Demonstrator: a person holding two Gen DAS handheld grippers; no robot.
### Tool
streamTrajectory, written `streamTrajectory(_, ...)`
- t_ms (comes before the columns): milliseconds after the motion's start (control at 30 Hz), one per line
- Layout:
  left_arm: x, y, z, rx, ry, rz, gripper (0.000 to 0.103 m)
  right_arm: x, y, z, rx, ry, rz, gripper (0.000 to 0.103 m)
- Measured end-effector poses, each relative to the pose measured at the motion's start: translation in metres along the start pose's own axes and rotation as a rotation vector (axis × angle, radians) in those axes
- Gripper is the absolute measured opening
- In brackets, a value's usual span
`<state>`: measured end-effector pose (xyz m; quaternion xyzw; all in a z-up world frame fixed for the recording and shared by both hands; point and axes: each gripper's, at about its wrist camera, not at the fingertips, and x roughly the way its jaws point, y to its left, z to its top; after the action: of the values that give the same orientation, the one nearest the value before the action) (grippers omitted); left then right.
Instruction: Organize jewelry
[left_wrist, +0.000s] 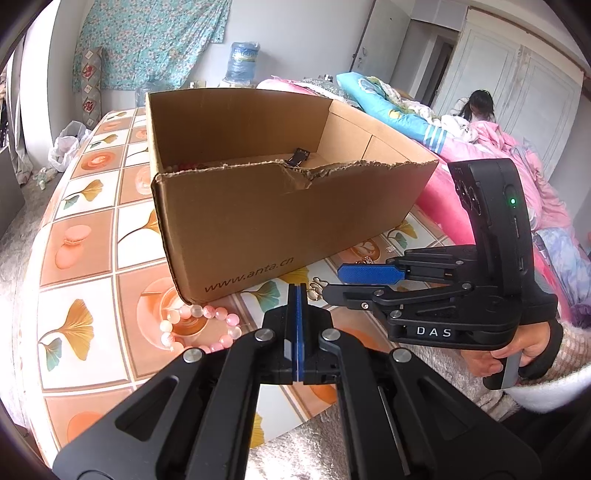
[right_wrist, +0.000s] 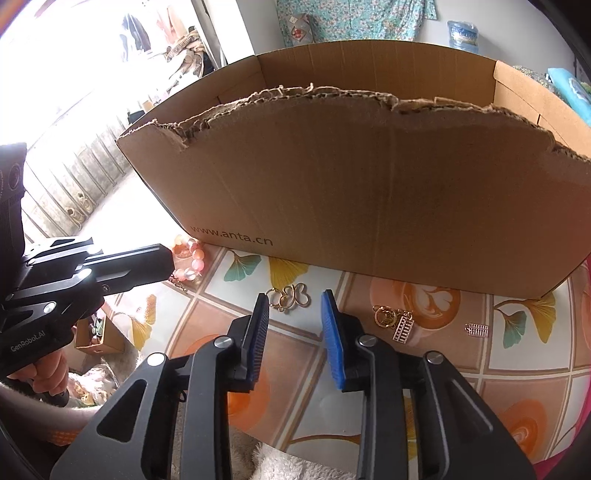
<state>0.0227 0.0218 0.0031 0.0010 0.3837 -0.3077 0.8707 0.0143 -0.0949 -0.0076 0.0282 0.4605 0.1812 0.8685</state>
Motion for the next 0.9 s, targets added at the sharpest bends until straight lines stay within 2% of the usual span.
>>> streamTrajectory(233, 0.003, 0.0, 0.001, 0.003, 0.009, 0.004, 0.0, 0.01, 0.012, 0.001, -0.123, 0.003, -0.055, 0.029)
streamTrajectory(267, 0.003, 0.0, 0.001, 0.004, 0.01, 0.005, 0.0, 0.011, 0.015, 0.001, -0.146, 0.008, -0.068, 0.028)
streamTrajectory(300, 0.003, 0.0, 0.001, 0.004, 0.01, 0.005, 0.0, 0.012, 0.016, 0.001, -0.161, 0.012, -0.072, 0.022)
streamTrajectory(367, 0.003, 0.0, 0.001, 0.003, 0.011, 0.006, 0.0, 0.009, 0.018, 0.003, -0.151, 0.024, -0.042, 0.015)
streamTrajectory(433, 0.003, 0.0, 0.001, 0.001, 0.013, 0.009, 0.0, 0.008, 0.016, 0.004, -0.137, 0.023, -0.031, 0.015)
streamTrajectory(500, 0.002, 0.001, 0.001, 0.0, 0.012, 0.012, 0.0, 0.009, 0.008, 0.008, -0.077, 0.027, 0.0, 0.004)
streamTrajectory(600, 0.001, 0.0, 0.001, 0.0, 0.008, 0.015, 0.0, 0.007, -0.005, 0.007, -0.015, 0.022, 0.038, 0.003)
streamTrajectory(900, -0.002, -0.004, 0.0, 0.009, -0.002, 0.022, 0.0, -0.01, -0.011, -0.004, -0.013, 0.003, 0.014, 0.003)
